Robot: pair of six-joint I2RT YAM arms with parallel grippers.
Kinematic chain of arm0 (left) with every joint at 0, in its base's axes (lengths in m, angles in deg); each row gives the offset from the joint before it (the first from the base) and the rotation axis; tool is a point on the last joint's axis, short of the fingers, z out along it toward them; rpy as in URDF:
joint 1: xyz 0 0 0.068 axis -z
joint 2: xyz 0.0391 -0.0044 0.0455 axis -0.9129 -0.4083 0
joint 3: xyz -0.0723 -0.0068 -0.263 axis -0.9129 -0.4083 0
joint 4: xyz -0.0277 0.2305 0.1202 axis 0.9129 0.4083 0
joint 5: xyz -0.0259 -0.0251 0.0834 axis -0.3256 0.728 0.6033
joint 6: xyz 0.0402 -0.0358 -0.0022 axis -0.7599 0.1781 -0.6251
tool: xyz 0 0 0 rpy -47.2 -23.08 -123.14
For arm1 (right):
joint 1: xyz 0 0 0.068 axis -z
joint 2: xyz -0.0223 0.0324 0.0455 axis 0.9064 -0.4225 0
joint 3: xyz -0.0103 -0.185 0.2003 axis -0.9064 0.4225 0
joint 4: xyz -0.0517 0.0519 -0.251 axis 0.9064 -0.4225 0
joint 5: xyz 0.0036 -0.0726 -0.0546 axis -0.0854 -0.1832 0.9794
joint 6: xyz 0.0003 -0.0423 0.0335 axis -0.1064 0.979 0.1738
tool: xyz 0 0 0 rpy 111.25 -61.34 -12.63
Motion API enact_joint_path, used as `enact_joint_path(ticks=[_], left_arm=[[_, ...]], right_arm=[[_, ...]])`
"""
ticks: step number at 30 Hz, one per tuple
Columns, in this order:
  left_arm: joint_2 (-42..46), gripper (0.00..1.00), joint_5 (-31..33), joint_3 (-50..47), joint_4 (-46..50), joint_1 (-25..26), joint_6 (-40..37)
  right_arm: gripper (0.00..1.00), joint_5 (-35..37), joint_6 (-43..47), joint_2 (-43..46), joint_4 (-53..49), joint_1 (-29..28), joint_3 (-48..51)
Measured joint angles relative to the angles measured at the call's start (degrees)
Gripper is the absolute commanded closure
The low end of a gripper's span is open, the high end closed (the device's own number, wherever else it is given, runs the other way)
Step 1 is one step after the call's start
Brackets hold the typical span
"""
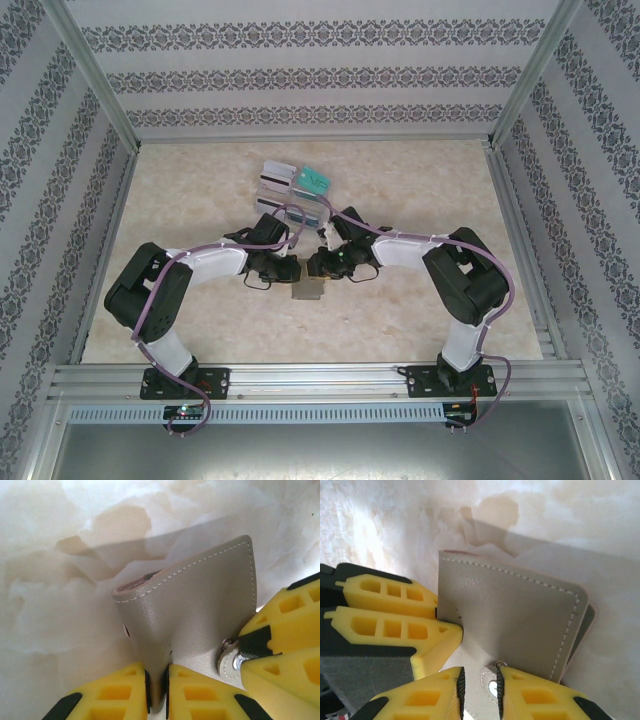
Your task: Put the credit cards into the card holder
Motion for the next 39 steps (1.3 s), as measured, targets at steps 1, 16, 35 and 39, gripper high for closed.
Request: enact_joint_path(ticks=[1,16,35,39], left_arm=[[0.0,0.84,0.0,0.0,0.0,0.0,0.0],[0.0,0.84,0.0,0.0,0.0,0.0,0.0],[0.0,0.84,-0.9,0.0,-0.1,0.0,0.0],[0.0,0.84,-0.9,0.0,-0.1,0.0,0.0]], right_arm=[[0.73,0.1,-0.3,0.0,1.0,0.0,0.4],[0.78,6.7,1.9,11.2,0.4,0.0,4.8],[0.78,7.9,2.7,5.3,-2.2,-1.5,3.8],[0.78,7.9,2.7,4.7,-2.2,-1.7,2.6]])
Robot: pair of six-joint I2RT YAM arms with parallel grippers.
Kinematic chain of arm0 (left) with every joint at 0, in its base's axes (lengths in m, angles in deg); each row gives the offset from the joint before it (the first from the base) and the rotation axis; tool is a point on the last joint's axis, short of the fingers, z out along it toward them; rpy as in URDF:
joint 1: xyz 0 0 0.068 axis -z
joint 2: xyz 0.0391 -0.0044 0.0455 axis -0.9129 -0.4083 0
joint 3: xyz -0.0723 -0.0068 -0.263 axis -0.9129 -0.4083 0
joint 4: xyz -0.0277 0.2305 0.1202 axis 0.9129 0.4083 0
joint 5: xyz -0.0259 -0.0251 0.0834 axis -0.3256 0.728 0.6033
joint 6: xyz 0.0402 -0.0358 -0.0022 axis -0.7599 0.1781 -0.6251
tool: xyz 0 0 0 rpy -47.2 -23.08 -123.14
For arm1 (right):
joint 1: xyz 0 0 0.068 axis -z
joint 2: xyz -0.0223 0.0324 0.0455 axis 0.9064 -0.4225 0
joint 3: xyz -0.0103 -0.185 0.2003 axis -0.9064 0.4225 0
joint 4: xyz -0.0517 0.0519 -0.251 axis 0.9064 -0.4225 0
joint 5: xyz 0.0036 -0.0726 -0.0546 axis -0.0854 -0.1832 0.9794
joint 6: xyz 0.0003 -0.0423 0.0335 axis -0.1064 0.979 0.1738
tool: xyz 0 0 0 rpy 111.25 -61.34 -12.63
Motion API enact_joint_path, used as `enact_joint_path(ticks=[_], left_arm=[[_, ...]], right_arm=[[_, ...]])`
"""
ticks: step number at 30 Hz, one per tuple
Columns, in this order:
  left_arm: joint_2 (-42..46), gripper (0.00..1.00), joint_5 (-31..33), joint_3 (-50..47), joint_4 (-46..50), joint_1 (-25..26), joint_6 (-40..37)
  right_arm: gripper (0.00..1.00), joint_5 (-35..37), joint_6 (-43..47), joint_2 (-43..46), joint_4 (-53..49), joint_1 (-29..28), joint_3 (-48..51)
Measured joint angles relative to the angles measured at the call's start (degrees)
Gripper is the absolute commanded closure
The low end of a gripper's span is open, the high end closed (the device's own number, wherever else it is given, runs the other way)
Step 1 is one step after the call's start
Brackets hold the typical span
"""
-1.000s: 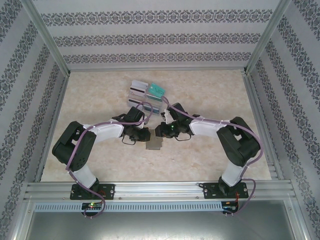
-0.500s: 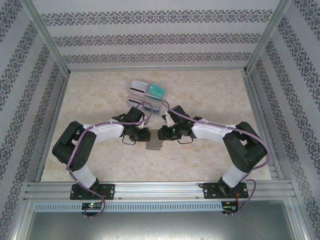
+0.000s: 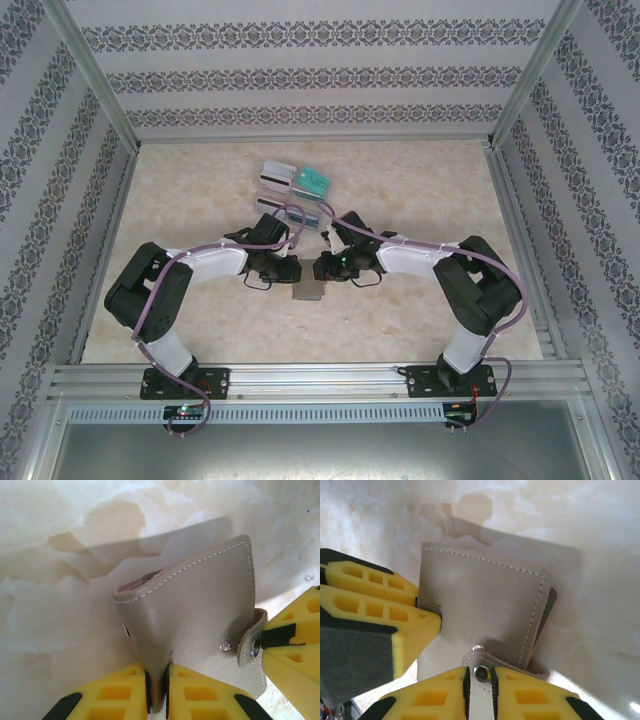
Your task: Put the credit cards into the card holder
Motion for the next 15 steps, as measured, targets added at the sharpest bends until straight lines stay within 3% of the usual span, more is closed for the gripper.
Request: enact_joint_path(ticks=[15], left_arm=[[0.0,0.85,-0.2,0.0,0.0,0.0,0.0]], right_arm=[[0.78,-0.6,-0.1,-1.1,0.5,-0.8,-0.3]])
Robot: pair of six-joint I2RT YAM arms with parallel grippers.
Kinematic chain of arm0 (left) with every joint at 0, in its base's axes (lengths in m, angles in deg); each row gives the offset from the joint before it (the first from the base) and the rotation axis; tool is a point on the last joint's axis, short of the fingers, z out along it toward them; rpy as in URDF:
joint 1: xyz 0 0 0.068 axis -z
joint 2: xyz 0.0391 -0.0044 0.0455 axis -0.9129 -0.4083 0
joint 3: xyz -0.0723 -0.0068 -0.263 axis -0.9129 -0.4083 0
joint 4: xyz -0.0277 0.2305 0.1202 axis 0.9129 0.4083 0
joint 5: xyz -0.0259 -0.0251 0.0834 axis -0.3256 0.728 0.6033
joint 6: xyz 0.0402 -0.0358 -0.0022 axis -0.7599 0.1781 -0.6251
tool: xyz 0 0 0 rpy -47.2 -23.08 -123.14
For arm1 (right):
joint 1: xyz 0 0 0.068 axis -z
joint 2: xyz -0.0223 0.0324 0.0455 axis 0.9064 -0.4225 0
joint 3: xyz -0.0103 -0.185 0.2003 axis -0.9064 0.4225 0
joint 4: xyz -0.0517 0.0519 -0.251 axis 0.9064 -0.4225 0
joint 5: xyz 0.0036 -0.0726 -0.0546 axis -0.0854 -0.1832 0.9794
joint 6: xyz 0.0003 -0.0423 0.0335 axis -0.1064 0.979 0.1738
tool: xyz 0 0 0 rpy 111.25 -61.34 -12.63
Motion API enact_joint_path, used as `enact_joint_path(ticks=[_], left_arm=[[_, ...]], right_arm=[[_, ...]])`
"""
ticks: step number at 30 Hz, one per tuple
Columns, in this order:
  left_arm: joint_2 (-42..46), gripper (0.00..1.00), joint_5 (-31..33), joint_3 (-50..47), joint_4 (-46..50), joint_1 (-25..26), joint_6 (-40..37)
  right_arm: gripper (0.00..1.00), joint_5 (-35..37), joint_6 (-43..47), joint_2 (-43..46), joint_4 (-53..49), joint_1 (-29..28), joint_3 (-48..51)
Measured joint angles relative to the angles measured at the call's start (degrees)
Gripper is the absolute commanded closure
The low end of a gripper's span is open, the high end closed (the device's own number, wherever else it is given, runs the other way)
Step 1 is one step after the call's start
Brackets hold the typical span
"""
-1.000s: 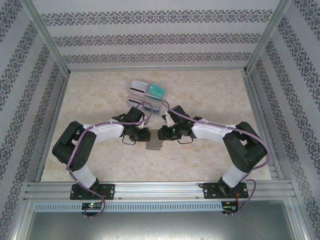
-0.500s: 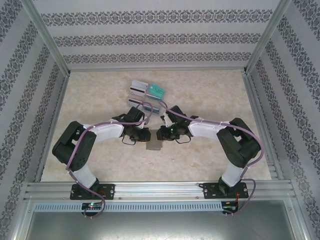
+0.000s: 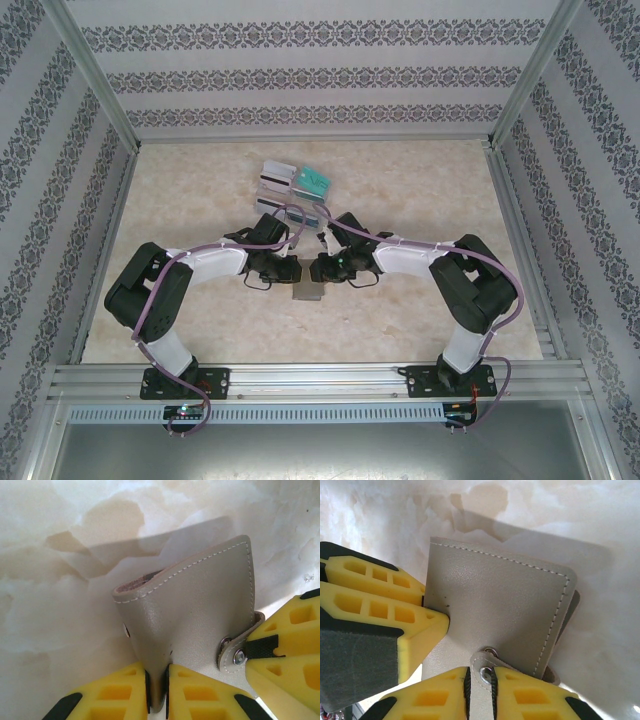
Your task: Put the credit cards into the card holder
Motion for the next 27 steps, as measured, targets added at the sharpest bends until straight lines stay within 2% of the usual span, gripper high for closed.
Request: enact_joint_path(ticks=[15,19,22,27], left_arm=[[0.0,0.86,-0.5,0.0,0.0,0.0,0.0],[-0.1,0.79,-0.7,0.0,0.0,0.0,0.0],[0.3,0.66,-0.9,-0.2,-0.1,0.0,0.0],[6.0,0.63,-0.9,-1.5,-0.2,0.1,-1.2]], right_arm=[[0.79,5.2,-0.4,-0.2,2.1,-1.5,-0.1],[0.79,5.5,-0.4,-0.2,2.4,-2.0,-0.1],[0.79,5.5,-0.6,-0.5,2.9,-2.0,-0.1],[0.79,5.1,-1.3,-1.1,4.8,-1.9,-0.1]])
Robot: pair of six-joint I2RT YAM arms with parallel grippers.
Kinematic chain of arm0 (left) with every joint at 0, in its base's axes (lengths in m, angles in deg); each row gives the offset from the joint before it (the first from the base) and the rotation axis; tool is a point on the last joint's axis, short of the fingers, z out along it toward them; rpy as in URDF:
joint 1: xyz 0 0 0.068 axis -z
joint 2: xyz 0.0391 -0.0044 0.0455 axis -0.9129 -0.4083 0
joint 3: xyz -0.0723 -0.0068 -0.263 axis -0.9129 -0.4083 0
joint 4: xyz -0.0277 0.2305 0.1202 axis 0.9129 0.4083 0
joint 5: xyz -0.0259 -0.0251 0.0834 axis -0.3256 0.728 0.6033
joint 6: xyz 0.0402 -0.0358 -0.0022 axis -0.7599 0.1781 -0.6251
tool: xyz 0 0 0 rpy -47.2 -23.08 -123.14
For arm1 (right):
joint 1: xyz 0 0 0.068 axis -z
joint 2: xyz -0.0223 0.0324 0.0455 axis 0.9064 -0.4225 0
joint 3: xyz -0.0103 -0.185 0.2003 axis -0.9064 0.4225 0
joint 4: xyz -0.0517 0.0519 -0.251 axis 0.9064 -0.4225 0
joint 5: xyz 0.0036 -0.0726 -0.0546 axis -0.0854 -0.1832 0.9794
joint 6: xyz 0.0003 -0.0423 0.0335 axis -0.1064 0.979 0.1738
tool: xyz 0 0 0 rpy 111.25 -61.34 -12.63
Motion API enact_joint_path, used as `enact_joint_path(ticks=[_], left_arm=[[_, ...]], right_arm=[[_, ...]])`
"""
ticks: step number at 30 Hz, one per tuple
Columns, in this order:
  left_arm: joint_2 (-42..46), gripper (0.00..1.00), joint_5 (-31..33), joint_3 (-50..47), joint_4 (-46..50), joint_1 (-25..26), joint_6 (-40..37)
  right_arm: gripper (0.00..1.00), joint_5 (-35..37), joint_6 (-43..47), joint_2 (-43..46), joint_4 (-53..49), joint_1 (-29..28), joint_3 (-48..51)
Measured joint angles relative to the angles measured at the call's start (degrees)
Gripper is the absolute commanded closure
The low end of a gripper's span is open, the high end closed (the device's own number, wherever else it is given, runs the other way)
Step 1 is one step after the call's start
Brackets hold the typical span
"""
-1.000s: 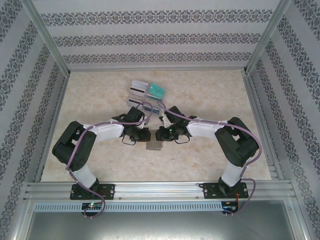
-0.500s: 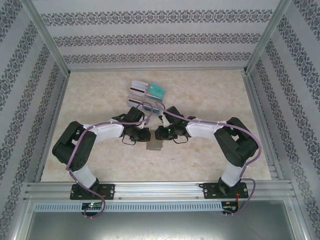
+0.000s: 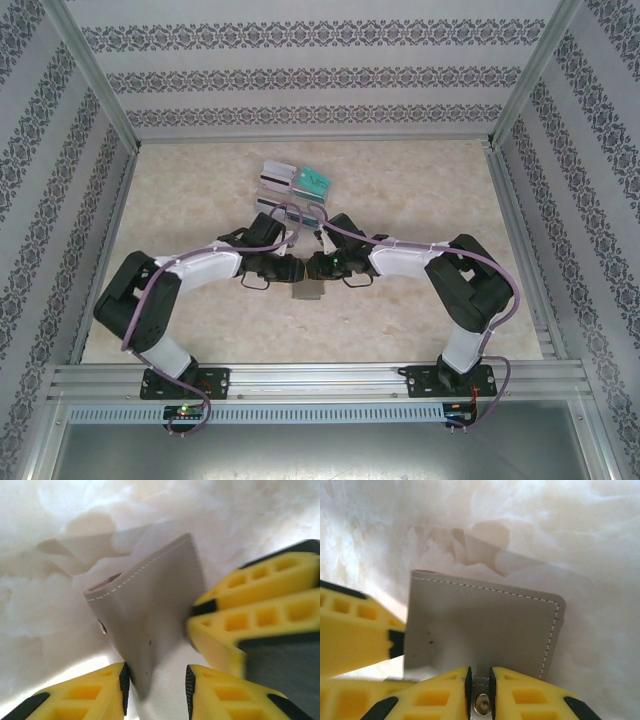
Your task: Put the credit cards into the card holder
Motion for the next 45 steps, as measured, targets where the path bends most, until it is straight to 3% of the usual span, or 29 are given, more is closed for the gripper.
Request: enact_joint_path(ticks=[7,10,18,22,28,33,39,45], left_arm=[[1.1,0.74,-0.5,-0.7,-1.7,0.0,-1.0],[0.7,0.74,-0.5,-1.9,-2.6,0.3,-1.0],[0.0,0.49,1.2,-2.8,-2.5,0.7,-1.3],[0.7,0.46,2.0,-2.8,-1.5,0.7,-1.5],[4.4,0.47,1.9,-2.6,-0.7,0.6,-3.0],[1.2,0.49,1.9,-1.1,0.2,0.6,-6.0],[-4.1,0.53,1.2,-0.9,0.5,0.6,-7.0],[-5.0,0.58,0.5,0.1,0.5,0.6,-7.2]], right_arm=[[0.79,-0.1,-1.9,0.0,0.5,0.0,-0.1],[0.79,-0.3,-2.7,0.0,0.6,0.0,-0.1],[0.77,-1.1,-4.1,3.6,1.3,1.3,1.3],[0.72,-1.8,-4.0,8.2,1.0,4.2,2.3],[0.65,-1.0,0.8,9.8,-10.0,5.9,0.3],[0.6,-1.0,5.5,7.7,-16.7,4.9,-0.7],[0.62,-3.5,6.8,4.9,-16.7,4.9,-0.7],[0.63,-8.0,6.3,-0.5,-10.4,6.4,0.2]])
